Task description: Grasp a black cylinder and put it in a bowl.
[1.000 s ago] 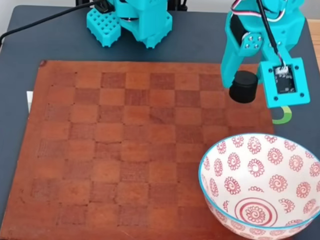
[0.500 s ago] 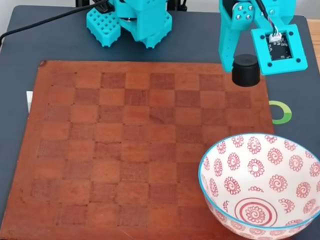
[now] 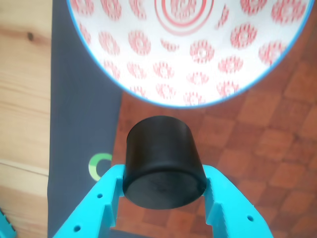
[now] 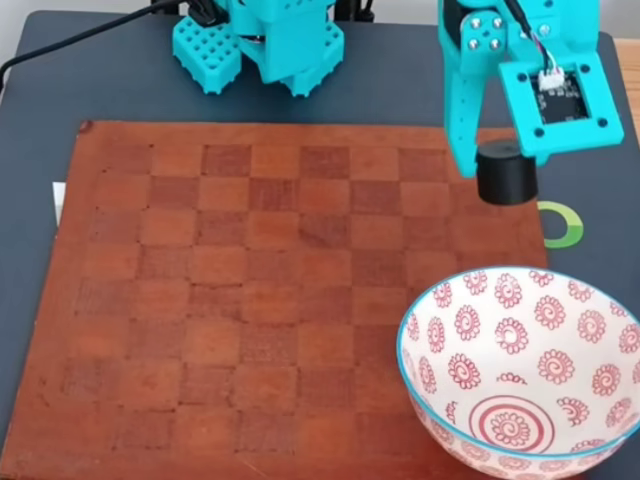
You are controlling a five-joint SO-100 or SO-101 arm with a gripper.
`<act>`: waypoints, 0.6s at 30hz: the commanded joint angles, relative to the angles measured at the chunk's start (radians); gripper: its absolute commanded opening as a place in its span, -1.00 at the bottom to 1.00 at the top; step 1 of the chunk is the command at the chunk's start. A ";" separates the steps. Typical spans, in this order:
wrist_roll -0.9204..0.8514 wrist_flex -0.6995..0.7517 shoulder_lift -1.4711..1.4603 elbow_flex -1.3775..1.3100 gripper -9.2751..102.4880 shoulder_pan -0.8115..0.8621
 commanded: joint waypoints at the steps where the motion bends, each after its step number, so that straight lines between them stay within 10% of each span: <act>1: -0.031 -0.008 -0.031 -0.126 -0.61 0.026; 18: -0.196 -0.009 -0.360 -0.558 -0.61 0.112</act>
